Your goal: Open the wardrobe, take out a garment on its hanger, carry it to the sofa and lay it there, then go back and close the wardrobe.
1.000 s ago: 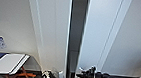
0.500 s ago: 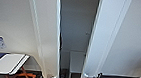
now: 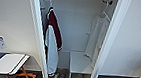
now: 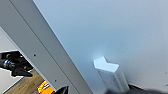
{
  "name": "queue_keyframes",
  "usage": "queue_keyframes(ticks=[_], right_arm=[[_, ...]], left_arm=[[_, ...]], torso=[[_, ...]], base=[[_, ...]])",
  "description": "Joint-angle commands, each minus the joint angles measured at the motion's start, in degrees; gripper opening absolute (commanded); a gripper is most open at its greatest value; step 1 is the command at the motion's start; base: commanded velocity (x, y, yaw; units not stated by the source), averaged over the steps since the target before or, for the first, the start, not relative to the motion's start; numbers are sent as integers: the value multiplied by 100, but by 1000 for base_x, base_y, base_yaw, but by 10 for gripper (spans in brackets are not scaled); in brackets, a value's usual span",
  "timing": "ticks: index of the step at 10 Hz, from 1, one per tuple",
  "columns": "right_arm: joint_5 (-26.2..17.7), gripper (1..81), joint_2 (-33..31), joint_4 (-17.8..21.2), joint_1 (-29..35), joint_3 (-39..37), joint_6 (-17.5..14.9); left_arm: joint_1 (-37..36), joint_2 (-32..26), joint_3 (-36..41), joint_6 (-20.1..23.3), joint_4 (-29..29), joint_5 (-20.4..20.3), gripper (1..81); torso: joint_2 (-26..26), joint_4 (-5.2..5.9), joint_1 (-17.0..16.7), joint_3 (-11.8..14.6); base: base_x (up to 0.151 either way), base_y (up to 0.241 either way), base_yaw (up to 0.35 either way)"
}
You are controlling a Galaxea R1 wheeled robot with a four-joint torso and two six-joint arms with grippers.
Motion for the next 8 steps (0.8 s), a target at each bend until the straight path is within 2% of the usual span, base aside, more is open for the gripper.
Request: queue_keyframes(ticks=[1,2,3,4,5,6,7,8], right_arm=[[214,811,-1203,154,-115,731,221],[259,811,-1478,198,-177,730,221],[259,811,-1759,251,-264,695,282],[259,811,-2049,295,-327,484,467],[250,811,-2233,321,-449,144,790],[224,811,-2278,330,-677,-307,1082],[215,811,-2199,356,-949,-887,1355],[180,811,-1961,356,-1230,-1440,1495]], left_arm=[[1140,-950,1518,-102,635,-420,811],[1431,-1136,1430,-102,654,-703,811],[1782,-1433,1248,-128,636,-1164,811],[2134,-1549,991,-155,619,-1529,811],[2512,-1541,554,-164,584,-1923,811],[2864,-1409,103,-217,522,-2250,811],[3163,-1154,-372,-340,206,-2470,811],[3303,-785,-943,-366,-76,-2470,811]], torso=[[0,0,0,0],[0,0,0,2],[0,0,0,2],[-2,0,-6,5],[-9,0,-17,9],[-15,0,-24,13],[-15,0,-24,15],[-17,0,-26,17]], base=[[0,0,0],[0,0,0],[0,0,0],[0,0,0],[0,0,0],[0,0,0],[0,0,0],[0,0,0]])
